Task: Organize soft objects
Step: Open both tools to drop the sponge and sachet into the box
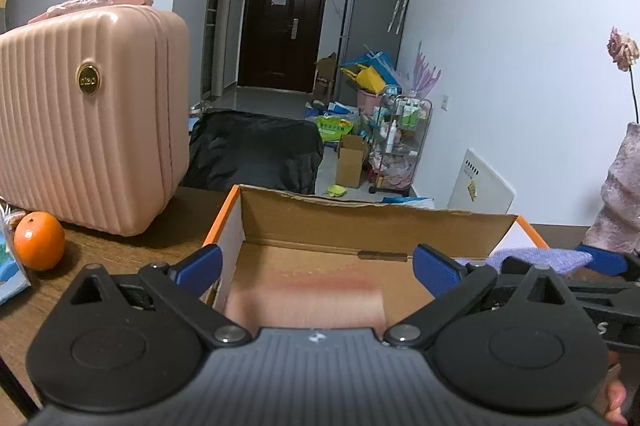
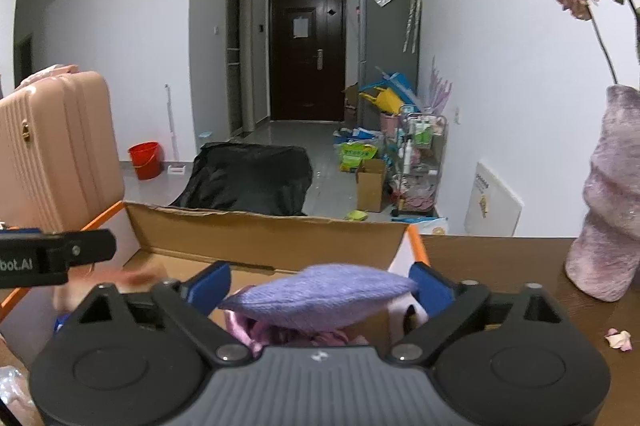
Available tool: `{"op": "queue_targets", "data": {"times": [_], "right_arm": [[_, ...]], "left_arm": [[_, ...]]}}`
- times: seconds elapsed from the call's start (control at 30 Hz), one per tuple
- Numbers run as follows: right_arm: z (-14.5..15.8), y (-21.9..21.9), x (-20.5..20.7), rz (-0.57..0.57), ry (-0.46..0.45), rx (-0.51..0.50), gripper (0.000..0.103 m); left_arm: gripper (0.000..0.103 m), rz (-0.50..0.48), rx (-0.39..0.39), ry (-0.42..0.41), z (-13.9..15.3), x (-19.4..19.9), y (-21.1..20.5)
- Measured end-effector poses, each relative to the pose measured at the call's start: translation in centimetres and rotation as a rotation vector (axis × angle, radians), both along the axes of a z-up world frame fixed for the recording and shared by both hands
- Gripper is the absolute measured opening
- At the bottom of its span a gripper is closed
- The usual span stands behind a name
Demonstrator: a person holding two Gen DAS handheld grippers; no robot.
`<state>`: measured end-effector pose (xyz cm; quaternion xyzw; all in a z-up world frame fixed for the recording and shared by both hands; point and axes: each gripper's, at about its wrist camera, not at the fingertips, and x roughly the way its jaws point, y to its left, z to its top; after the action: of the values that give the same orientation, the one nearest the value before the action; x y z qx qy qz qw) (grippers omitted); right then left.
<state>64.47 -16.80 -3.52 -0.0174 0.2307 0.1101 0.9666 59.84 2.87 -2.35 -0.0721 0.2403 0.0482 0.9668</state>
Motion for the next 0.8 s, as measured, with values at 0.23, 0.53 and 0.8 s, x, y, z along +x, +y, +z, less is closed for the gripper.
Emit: {"op": "queue_targets", "data": {"times": [0.23, 0.53, 0.8], "right_arm": [[0.1, -0.8, -0.5, -0.022, -0.005, 0.015, 0.103], [0.4, -0.8, -1.2, -0.005, -0.029, 0.018, 0.103], [0.5, -0.9, -2.6, 0.002, -0.059, 0.005, 0.103]], "left_arm": [[0.103, 0.018, 0.003, 0.009, 0.0, 0.1, 0.0], [0.103, 0.012, 0.004, 0.011, -0.1, -0.2, -0.2], [0.103, 0.021, 0.006, 0.007, -0.2, -1.4, -0.1]]}}
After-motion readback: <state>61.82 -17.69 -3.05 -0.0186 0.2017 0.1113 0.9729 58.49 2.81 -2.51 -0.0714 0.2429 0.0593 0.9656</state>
